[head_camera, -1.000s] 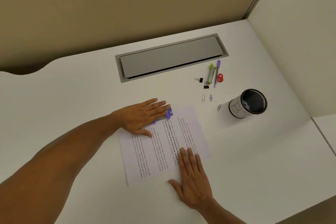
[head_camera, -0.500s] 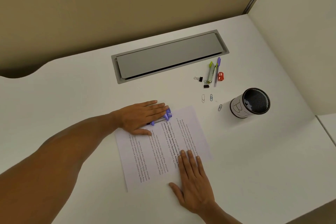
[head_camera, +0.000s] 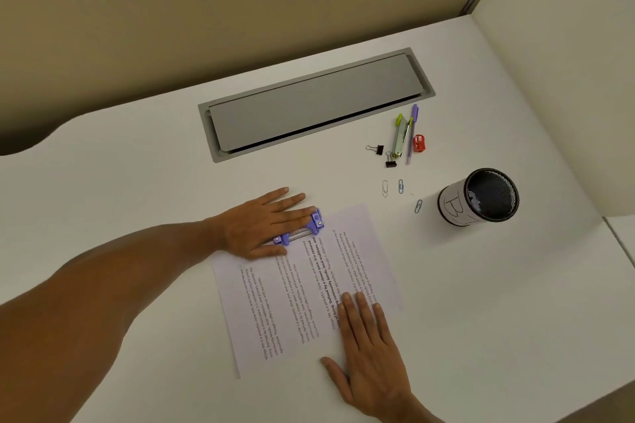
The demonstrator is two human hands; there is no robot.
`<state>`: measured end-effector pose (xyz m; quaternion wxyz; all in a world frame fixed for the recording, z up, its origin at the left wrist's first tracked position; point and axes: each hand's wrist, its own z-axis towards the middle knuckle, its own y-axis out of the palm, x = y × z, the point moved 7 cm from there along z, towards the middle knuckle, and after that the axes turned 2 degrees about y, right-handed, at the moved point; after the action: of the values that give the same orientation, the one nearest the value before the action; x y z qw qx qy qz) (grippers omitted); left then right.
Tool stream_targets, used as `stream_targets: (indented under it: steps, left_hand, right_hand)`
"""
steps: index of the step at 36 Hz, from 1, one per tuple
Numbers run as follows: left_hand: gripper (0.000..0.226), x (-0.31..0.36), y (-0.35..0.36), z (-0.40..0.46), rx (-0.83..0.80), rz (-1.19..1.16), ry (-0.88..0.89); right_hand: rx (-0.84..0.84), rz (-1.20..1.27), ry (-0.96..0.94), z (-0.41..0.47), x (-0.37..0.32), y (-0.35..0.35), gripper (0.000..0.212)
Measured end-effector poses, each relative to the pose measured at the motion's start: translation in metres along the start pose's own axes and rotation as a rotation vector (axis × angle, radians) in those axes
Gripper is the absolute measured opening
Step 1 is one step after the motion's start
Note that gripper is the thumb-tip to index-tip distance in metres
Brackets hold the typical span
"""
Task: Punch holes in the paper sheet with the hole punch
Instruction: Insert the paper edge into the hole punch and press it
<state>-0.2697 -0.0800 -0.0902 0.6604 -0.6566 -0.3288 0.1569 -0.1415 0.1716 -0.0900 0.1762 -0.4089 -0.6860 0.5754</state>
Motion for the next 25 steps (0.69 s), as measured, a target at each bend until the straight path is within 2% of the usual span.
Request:
stream_targets:
  steps: [14, 20, 25]
  left_hand:
    - [0.072, 0.005, -0.004, -0.004, -0.034, 0.144, -0.111]
    - [0.071, 0.015, -0.019, -0.005, -0.074, 0.179, -0.096]
    - [0.077, 0.024, -0.025, -0.008, -0.105, 0.21, -0.137]
  right_hand:
    - [-0.018, 0.029, 0.0, 0.0, -0.001, -0.003, 0.086]
    - [-0.012, 0.032, -0.002, -0.001, -0.001, -0.002, 0.086]
    - [0.005, 0.034, -0.009, -0.002, -0.001, -0.004, 0.085]
